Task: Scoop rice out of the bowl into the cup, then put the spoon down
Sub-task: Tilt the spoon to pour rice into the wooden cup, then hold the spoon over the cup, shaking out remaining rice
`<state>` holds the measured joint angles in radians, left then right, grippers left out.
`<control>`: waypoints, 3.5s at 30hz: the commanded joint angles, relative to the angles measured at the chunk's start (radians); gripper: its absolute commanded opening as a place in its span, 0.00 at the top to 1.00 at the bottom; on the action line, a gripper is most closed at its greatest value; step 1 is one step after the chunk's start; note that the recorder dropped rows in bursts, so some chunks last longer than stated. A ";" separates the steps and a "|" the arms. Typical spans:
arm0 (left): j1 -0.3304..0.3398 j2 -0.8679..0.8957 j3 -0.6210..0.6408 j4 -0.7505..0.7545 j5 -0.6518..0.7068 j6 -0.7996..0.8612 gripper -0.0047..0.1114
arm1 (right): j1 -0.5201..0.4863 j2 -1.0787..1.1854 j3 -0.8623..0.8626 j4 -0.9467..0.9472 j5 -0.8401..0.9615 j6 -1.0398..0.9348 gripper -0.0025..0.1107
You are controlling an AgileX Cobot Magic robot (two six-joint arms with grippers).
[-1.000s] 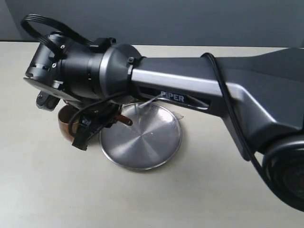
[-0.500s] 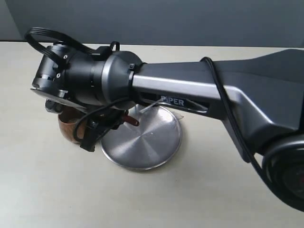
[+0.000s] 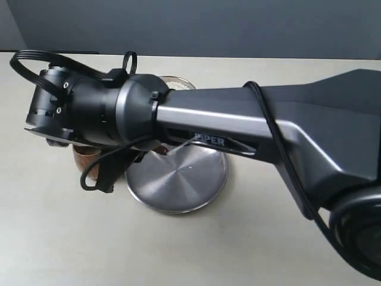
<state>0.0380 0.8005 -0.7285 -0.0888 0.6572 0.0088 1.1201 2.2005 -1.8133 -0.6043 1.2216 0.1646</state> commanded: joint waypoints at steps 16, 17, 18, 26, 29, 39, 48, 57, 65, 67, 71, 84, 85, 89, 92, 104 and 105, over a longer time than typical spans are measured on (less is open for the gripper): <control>0.002 0.002 0.001 0.001 -0.004 -0.001 0.96 | 0.036 -0.011 0.085 -0.137 -0.001 0.042 0.98; 0.002 0.002 0.001 0.001 -0.004 -0.001 0.96 | 0.044 -0.011 0.085 -0.148 -0.001 0.042 0.98; 0.002 0.002 0.001 0.001 -0.004 -0.001 0.96 | 0.053 -0.011 0.085 -0.155 -0.001 0.042 0.98; 0.002 0.002 0.001 0.001 -0.004 -0.001 0.96 | 0.055 -0.011 0.085 -0.199 -0.001 0.042 0.98; 0.002 0.002 0.001 0.001 -0.004 -0.001 0.96 | 0.055 -0.011 0.085 -0.205 -0.001 0.042 0.98; 0.002 0.002 0.001 0.001 -0.004 -0.001 0.96 | 0.055 -0.009 0.085 -0.225 -0.001 0.042 0.98; 0.002 0.002 0.001 0.001 -0.004 0.001 0.96 | 0.055 0.024 0.085 -0.218 -0.001 0.024 0.98; 0.002 0.002 0.001 0.001 -0.006 0.001 0.96 | 0.055 0.039 0.085 -0.216 -0.001 0.012 0.98; 0.002 0.002 0.001 0.001 -0.006 0.001 0.96 | 0.055 0.039 0.085 -0.243 -0.001 0.023 0.98; 0.002 0.002 0.001 0.001 -0.006 0.001 0.96 | 0.055 0.039 0.085 -0.225 -0.001 0.014 0.98; 0.002 0.002 0.001 0.001 -0.006 0.001 0.96 | 0.057 0.039 0.085 -0.291 -0.001 0.045 0.98; 0.002 0.002 0.001 0.020 -0.006 0.001 0.96 | 0.057 0.037 0.118 -0.348 -0.001 0.045 0.98; 0.002 0.002 0.001 0.020 -0.006 0.001 0.96 | 0.057 0.037 0.128 -0.341 -0.001 0.045 0.98; 0.002 0.002 0.001 0.020 -0.004 0.001 0.96 | 0.067 0.037 0.168 -0.364 -0.001 0.053 0.98; 0.002 0.002 0.001 0.020 -0.004 0.001 0.96 | 0.078 0.037 0.186 -0.389 -0.001 0.061 0.98; 0.002 0.002 0.001 0.020 -0.004 0.001 0.96 | 0.079 0.037 0.186 -0.466 -0.001 0.073 0.98; 0.002 0.002 0.001 0.020 -0.004 0.001 0.96 | 0.079 0.037 0.186 -0.475 -0.001 0.073 0.98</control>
<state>0.0380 0.8005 -0.7285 -0.0721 0.6572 0.0096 1.1999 2.2419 -1.6301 -1.0326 1.2157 0.2312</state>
